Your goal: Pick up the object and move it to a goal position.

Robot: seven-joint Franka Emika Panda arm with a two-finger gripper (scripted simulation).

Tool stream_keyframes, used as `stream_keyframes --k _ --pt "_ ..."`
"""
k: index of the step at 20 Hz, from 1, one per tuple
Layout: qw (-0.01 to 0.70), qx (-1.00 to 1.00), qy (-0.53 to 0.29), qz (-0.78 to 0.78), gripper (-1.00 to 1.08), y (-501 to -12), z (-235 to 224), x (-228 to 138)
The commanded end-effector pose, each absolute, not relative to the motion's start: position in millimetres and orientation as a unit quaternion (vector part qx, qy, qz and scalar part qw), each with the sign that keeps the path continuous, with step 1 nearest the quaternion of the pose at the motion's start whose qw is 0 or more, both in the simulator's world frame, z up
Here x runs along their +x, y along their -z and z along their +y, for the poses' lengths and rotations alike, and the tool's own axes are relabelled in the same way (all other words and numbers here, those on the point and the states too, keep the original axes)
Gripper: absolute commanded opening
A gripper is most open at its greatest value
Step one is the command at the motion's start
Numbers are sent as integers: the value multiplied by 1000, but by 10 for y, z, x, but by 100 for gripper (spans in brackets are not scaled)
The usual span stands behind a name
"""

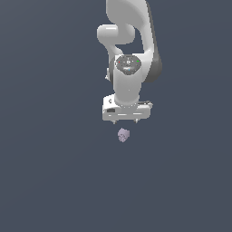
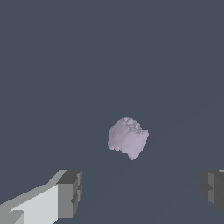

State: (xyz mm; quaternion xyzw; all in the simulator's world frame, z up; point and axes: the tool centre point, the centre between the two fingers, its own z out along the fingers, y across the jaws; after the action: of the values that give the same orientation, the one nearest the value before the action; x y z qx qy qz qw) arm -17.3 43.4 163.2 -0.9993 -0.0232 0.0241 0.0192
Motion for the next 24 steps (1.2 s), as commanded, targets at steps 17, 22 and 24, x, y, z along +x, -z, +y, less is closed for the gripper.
stream_keyframes --k 17,22,24 --pt "6 -999 -18 -41 100 -1611 327 -139" --pt "6 -1000 -16 -19 100 -1546 336 -141" --pt "5 -1000 -15 -6 100 -1507 342 -143"
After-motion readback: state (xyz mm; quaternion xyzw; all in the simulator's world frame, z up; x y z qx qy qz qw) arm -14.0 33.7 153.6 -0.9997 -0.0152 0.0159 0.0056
